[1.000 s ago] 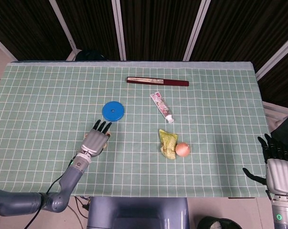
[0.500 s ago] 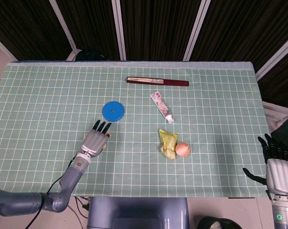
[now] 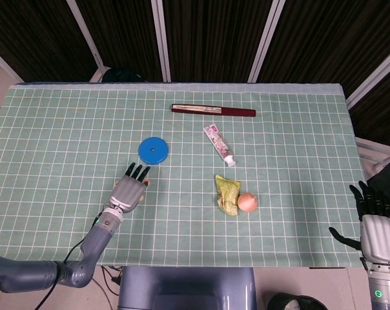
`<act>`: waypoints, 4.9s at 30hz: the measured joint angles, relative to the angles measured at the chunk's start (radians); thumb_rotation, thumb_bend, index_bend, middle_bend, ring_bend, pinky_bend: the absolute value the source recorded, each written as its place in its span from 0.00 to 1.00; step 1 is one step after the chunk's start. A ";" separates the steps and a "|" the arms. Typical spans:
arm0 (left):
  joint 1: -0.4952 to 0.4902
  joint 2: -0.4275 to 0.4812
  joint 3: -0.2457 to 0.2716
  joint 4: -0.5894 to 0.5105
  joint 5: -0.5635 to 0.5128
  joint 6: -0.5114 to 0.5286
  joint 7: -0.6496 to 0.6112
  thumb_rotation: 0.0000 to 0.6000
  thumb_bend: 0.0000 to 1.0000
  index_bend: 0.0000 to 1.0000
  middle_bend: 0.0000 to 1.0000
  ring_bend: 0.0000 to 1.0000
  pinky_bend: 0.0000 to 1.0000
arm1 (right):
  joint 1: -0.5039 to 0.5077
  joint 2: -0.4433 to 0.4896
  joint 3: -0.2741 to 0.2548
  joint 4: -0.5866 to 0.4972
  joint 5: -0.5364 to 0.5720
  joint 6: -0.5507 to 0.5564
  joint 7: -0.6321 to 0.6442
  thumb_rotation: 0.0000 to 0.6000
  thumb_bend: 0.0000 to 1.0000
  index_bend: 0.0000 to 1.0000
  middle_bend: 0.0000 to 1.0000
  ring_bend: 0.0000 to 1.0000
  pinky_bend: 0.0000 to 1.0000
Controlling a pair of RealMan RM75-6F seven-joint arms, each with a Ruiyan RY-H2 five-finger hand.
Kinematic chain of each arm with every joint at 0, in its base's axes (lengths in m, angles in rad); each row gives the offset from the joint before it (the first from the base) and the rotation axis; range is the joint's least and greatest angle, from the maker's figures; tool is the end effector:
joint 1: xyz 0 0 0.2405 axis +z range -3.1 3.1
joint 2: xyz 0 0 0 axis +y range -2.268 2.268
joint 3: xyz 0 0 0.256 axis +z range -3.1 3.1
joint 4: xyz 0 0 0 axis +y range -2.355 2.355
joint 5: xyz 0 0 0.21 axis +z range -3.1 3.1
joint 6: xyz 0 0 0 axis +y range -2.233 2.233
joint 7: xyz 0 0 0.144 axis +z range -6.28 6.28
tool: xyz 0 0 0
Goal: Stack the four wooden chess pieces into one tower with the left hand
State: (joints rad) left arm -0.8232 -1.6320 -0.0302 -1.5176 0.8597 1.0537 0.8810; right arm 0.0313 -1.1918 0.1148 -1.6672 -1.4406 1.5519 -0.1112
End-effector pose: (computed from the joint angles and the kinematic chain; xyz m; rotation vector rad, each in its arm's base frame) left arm -0.1522 0.3159 -0.0540 -2.0186 -0.6183 -0.5132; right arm -0.3032 -0.1758 0.1526 1.2288 -0.8851 0.9210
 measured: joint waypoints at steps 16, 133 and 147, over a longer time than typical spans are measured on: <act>-0.003 -0.006 0.003 -0.002 -0.002 0.002 0.018 1.00 0.31 0.46 0.00 0.00 0.00 | 0.000 0.001 0.001 -0.001 0.002 -0.001 0.001 1.00 0.23 0.08 0.01 0.00 0.00; -0.161 -0.051 -0.046 0.243 -0.109 -0.187 -0.098 1.00 0.30 0.49 0.02 0.00 0.00 | 0.008 0.003 0.019 -0.014 0.054 -0.028 0.030 1.00 0.23 0.08 0.01 0.00 0.00; -0.163 -0.060 -0.039 0.259 -0.128 -0.180 -0.067 1.00 0.30 0.51 0.02 0.00 0.00 | 0.008 0.004 0.021 -0.018 0.062 -0.030 0.028 1.00 0.23 0.08 0.01 0.00 0.00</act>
State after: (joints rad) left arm -0.9867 -1.6922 -0.0690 -1.2591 0.7315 0.8737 0.8141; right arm 0.0393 -1.1880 0.1355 -1.6857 -1.3790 1.5221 -0.0836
